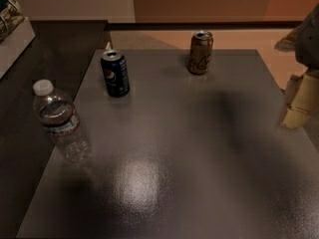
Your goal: Move orange can near pepsi can
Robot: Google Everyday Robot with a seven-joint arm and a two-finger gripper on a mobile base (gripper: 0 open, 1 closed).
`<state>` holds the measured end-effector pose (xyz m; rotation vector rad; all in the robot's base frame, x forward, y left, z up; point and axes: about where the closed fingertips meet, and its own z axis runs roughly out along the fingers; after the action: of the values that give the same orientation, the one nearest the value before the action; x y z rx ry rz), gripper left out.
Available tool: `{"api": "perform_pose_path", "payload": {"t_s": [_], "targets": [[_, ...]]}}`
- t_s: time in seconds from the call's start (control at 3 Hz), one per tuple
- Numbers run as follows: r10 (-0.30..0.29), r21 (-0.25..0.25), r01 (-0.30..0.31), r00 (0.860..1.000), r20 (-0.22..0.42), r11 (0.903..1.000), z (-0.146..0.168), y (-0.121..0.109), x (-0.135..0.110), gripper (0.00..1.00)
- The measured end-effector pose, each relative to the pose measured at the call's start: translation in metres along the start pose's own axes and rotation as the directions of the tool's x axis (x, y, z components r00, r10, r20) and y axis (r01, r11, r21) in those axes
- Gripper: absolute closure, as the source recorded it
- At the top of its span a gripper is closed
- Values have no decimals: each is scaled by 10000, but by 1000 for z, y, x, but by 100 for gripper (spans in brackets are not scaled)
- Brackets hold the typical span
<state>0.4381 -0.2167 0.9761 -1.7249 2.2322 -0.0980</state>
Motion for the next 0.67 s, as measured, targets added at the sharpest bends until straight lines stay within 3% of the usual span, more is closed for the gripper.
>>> {"api": "perform_pose_path", "payload": {"t_s": [0.33,0.67], "targets": [[28,46,-29,10000,52,10000,1,-3,-1,0],[100,-30,-99,9991,423,9999,19,-25,-7,0]]}}
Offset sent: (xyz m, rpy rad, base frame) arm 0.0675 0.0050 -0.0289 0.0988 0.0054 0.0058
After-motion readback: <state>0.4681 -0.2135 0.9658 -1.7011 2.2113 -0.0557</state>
